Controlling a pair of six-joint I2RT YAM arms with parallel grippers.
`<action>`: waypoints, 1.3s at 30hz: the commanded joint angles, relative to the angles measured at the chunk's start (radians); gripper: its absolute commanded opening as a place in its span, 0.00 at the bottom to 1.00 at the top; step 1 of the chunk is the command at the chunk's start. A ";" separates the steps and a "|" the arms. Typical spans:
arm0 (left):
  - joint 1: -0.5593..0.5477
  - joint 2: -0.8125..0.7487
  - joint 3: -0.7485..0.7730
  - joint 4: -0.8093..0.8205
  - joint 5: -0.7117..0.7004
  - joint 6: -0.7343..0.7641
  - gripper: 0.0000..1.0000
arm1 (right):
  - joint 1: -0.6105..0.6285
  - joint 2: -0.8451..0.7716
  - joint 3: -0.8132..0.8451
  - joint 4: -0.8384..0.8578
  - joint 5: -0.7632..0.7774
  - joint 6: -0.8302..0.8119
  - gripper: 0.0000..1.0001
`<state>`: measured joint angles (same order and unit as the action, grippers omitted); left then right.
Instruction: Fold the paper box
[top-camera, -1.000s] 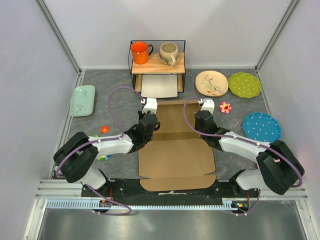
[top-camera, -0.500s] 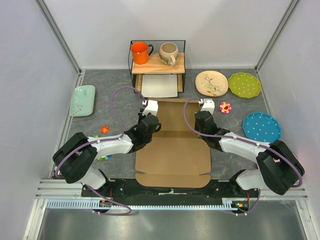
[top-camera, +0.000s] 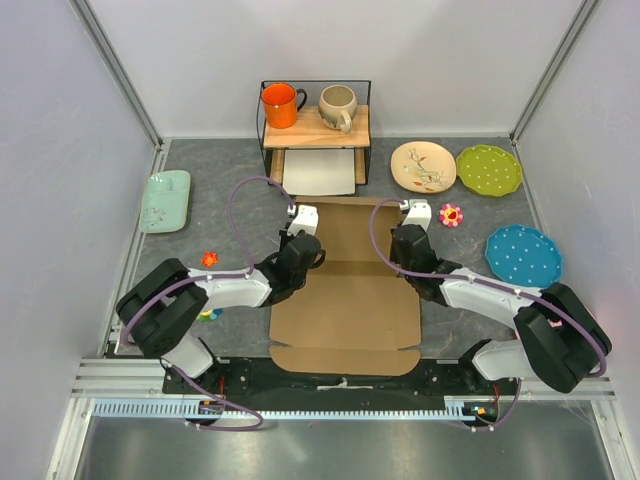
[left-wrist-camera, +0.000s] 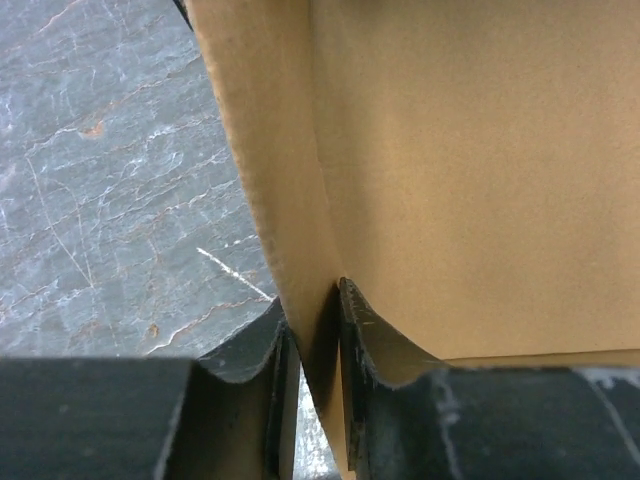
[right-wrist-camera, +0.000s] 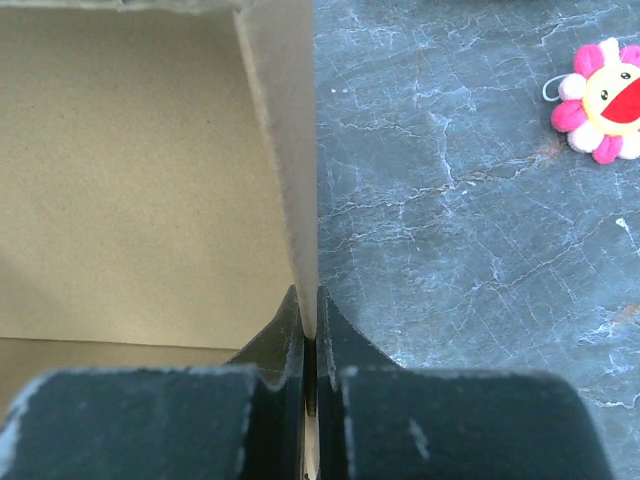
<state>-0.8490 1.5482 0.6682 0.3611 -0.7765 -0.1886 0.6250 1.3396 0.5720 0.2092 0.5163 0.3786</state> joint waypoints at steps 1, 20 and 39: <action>-0.004 0.056 0.007 0.078 -0.024 -0.011 0.21 | -0.001 -0.016 -0.030 -0.014 -0.038 0.020 0.00; -0.009 0.027 -0.107 0.334 -0.158 0.052 0.02 | -0.001 -0.066 -0.023 -0.001 -0.081 0.046 0.33; -0.012 0.098 -0.219 0.762 -0.236 0.155 0.34 | -0.005 -0.617 -0.055 -0.048 -0.106 0.077 0.85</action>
<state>-0.8593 1.6314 0.4690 0.9821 -0.9463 -0.0666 0.6250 0.8017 0.5339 0.1490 0.3237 0.4248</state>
